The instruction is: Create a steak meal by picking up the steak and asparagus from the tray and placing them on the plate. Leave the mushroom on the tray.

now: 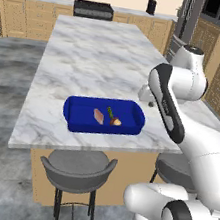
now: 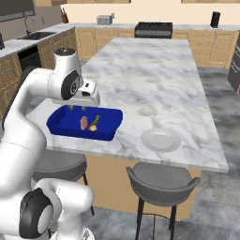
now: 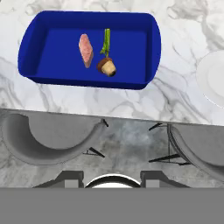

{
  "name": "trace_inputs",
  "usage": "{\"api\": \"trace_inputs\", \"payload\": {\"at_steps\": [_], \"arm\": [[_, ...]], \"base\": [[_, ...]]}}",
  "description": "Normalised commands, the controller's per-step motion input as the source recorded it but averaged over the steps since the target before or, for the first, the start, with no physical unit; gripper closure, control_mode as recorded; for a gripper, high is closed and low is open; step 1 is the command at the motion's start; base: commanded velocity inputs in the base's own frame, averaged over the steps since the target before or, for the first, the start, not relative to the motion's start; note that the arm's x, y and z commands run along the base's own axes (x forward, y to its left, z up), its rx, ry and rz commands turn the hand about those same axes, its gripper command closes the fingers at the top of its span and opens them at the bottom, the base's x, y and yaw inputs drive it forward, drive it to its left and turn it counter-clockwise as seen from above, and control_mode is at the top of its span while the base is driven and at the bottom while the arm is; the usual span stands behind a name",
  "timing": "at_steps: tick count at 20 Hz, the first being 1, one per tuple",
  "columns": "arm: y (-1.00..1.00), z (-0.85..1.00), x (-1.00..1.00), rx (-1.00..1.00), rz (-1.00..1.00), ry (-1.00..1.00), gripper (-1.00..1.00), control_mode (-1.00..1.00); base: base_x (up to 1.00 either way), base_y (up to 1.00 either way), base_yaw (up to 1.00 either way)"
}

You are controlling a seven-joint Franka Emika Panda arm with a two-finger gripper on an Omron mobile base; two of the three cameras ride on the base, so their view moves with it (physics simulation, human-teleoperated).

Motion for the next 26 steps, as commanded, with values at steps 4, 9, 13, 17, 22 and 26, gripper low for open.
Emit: {"api": "trace_inputs", "payload": {"at_steps": [4,9,13,17,22,26], "arm": [[0.25,-0.14,0.07,-0.02,0.0,0.0,-1.0,-1.0],[0.59,-0.42,0.25,-0.02,0.0,0.01,-1.0,-1.0],[0.48,-0.43,0.45,0.0,0.0,0.07,-1.0,-1.0],[0.31,-0.47,0.47,0.0,0.0,0.07,-1.0,-1.0],[0.19,-0.49,0.5,-0.03,0.0,0.06,-1.0,-1.0],[0.06,-0.56,0.72,-0.03,0.0,0.15,-1.0,-1.0]], "base": [[0.0,0.0,0.0],[0.0,0.0,0.0],[0.0,0.0,0.0],[0.0,0.0,0.0],[0.0,0.0,0.0],[0.0,0.0,0.0]]}}
